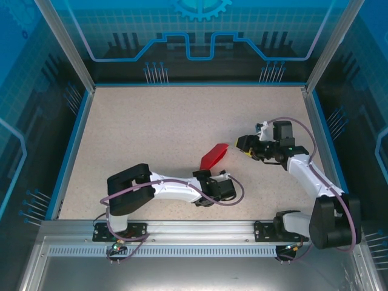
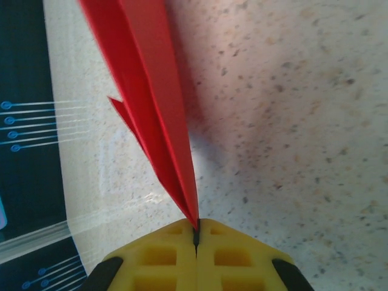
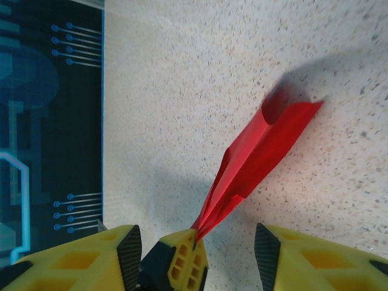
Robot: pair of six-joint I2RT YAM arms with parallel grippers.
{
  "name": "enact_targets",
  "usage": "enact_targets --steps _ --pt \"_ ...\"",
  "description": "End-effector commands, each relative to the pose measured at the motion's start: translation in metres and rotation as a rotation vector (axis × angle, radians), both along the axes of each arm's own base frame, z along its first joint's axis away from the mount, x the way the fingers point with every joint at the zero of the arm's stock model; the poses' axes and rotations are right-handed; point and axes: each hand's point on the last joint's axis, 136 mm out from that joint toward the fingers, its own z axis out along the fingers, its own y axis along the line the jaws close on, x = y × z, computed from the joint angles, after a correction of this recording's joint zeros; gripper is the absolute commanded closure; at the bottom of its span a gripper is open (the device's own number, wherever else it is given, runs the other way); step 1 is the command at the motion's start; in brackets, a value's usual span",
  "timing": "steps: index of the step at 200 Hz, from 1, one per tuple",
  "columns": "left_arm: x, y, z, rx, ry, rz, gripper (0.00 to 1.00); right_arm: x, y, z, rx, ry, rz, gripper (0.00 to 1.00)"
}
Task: Fold a paper plane with a square sheet of paper (pick it up from the middle)
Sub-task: Turn over the paper at the center of the table.
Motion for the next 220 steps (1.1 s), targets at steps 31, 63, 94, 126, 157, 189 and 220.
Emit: enact_targets --steps 31,63,94,126,157,189,220 --pt "-0.012 -0.014 -0.02 0.001 0.094 -0.075 0.96 0.012 0.027 -0.002 0.02 -0.009 0.071 0.48" --pt "-0.015 -0.026 -0.024 -0.004 0.133 -0.112 0.94 0.015 0.037 -0.01 0.02 0.003 0.101 0.5" --pt "-0.015 -0.03 -0.035 0.035 0.152 -0.13 0.91 0.017 0.046 -0.014 0.03 0.012 0.131 0.51" --pt "-0.015 -0.033 -0.035 0.042 0.164 -0.147 0.8 0.018 0.057 -0.024 0.03 0.036 0.171 0.53" --pt "-0.02 -0.043 -0.024 -0.031 0.197 -0.156 0.61 0.016 0.064 -0.043 -0.032 0.075 0.206 0.56" --pt "-0.03 -0.051 0.0 -0.166 0.247 -0.173 0.43 0.011 0.059 -0.062 -0.1 0.113 0.21 0.63" --pt "-0.039 -0.058 0.022 -0.278 0.319 -0.162 0.34 0.003 0.055 -0.079 -0.162 0.147 0.221 0.67"
